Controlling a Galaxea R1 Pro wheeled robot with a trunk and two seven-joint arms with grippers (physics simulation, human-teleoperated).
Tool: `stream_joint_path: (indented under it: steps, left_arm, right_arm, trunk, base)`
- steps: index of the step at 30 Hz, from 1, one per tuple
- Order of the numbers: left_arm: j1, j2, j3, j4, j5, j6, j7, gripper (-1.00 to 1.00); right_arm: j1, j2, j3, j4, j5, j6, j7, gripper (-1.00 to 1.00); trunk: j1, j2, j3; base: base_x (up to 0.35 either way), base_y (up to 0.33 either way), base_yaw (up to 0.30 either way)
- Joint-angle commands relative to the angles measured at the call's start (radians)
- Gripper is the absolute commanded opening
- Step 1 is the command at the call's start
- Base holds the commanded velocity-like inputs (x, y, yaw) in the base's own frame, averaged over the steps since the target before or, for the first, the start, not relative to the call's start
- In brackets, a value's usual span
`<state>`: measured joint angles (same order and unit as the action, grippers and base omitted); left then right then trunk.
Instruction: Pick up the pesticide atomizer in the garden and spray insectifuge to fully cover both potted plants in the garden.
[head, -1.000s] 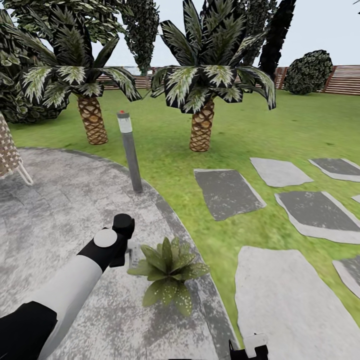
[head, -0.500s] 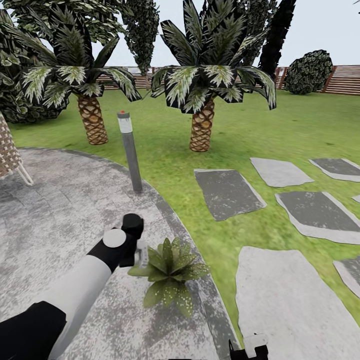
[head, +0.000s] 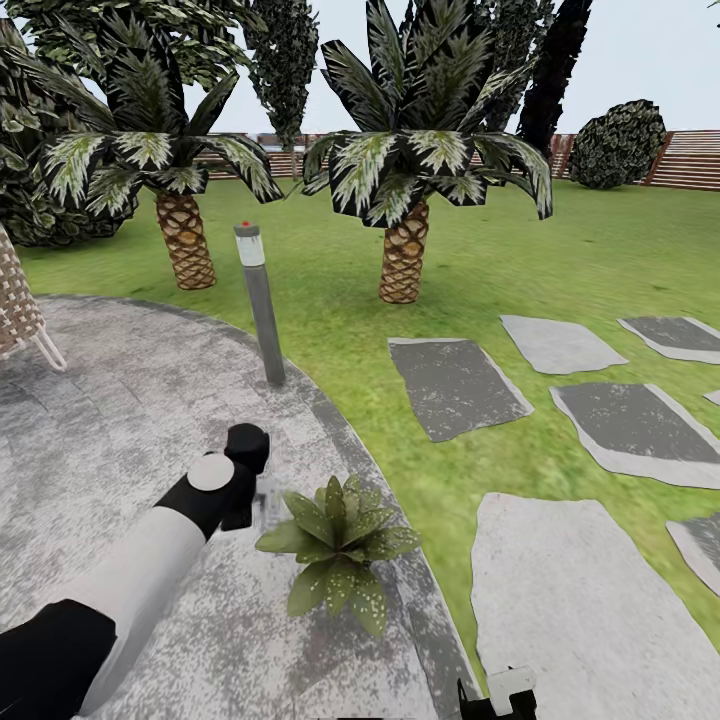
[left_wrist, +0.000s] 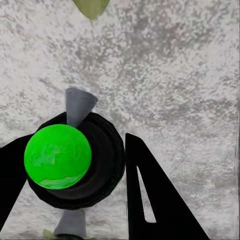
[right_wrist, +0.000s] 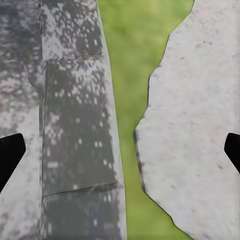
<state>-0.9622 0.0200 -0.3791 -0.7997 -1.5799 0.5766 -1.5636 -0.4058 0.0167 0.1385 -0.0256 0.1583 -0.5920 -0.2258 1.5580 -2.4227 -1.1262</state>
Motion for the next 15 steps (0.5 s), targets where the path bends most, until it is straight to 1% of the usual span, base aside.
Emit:
stream_joint_path:
  steps: [1, 2, 3, 4, 5, 7, 8, 9, 10, 11, 13, 15]
  left_arm:
    - [0.001, 0.015, -0.003, 0.000, -0.001, 0.011, -0.007, -1.00]
    - [0.001, 0.026, -0.002, 0.001, 0.001, 0.011, -0.007, -1.00]
    - [0.005, 0.036, 0.005, 0.008, 0.011, 0.012, -0.007, -1.00]
    - [0.011, 0.040, 0.014, 0.016, 0.022, 0.012, -0.007, -1.00]
    - [0.027, 0.044, 0.027, 0.033, 0.042, 0.012, -0.007, -1.00]
    - [0.061, 0.045, 0.042, 0.056, 0.077, 0.012, -0.007, -1.00]
    - [0.079, 0.036, 0.046, 0.085, 0.125, 0.012, 0.010, -1.00]
    - [0.084, 0.025, 0.046, 0.107, 0.177, 0.012, 0.028, -1.00]
    - [0.084, 0.019, 0.045, 0.112, 0.190, 0.013, 0.053, -1.00]
    - [0.085, 0.017, 0.046, 0.113, 0.193, 0.015, 0.065, -1.00]
    - [0.084, 0.012, 0.048, 0.111, 0.195, 0.018, 0.072, -1.00]
    - [0.084, -0.002, 0.050, 0.107, 0.196, 0.020, 0.074, -1.00]
  right_arm:
    - [-0.001, 0.000, 0.006, 0.001, 0.007, 0.000, -0.010, 1.00]
    - [-0.001, 0.000, 0.006, 0.002, 0.007, 0.000, -0.010, 1.00]
    - [-0.001, 0.000, 0.006, 0.001, 0.007, 0.000, -0.010, 1.00]
    - [-0.001, 0.000, 0.006, 0.001, 0.007, 0.000, -0.010, 1.00]
    - [-0.001, 0.000, 0.006, 0.001, 0.007, 0.000, -0.010, 1.00]
    - [-0.001, 0.000, 0.006, 0.002, 0.008, 0.000, -0.010, 1.00]
    - [-0.001, 0.000, 0.006, 0.002, 0.008, 0.000, -0.010, 1.00]
    - [-0.001, 0.000, 0.006, 0.002, 0.008, 0.000, -0.010, 1.00]
    - [-0.001, 0.000, 0.006, 0.002, 0.008, 0.000, -0.010, 1.00]
    - [-0.001, 0.000, 0.006, 0.002, 0.008, 0.000, -0.010, 1.00]
    - [-0.001, 0.000, 0.006, 0.002, 0.008, 0.000, -0.010, 1.00]
    - [-0.001, 0.000, 0.006, 0.002, 0.008, 0.000, -0.010, 1.00]
  trunk:
    - [0.000, 0.000, -0.001]
    - [0.000, 0.000, -0.001]
    - [0.000, 0.000, -0.001]
    - [0.000, 0.000, -0.001]
    - [0.000, 0.000, -0.001]
    - [0.000, 0.000, -0.001]
    - [0.000, 0.000, -0.001]
    - [0.000, 0.000, -0.001]
    - [0.000, 0.000, -0.001]
    - [0.000, 0.000, -0.001]
    - [0.000, 0.000, -0.001]
    - [0.000, 0.000, -0.001]
  base:
    - [0.000, 0.000, 0.000]
    - [0.000, 0.000, 0.000]
    - [0.000, 0.000, 0.000]
    - [0.000, 0.000, 0.000]
    - [0.000, 0.000, 0.000]
    - [0.000, 0.000, 0.000]
    - [0.000, 0.000, 0.000]
    - [0.000, 0.000, 0.000]
    - [0.000, 0.000, 0.000]
    - [0.000, 0.000, 0.000]
    - [0.000, 0.000, 0.000]
    - [0.000, 0.000, 0.000]
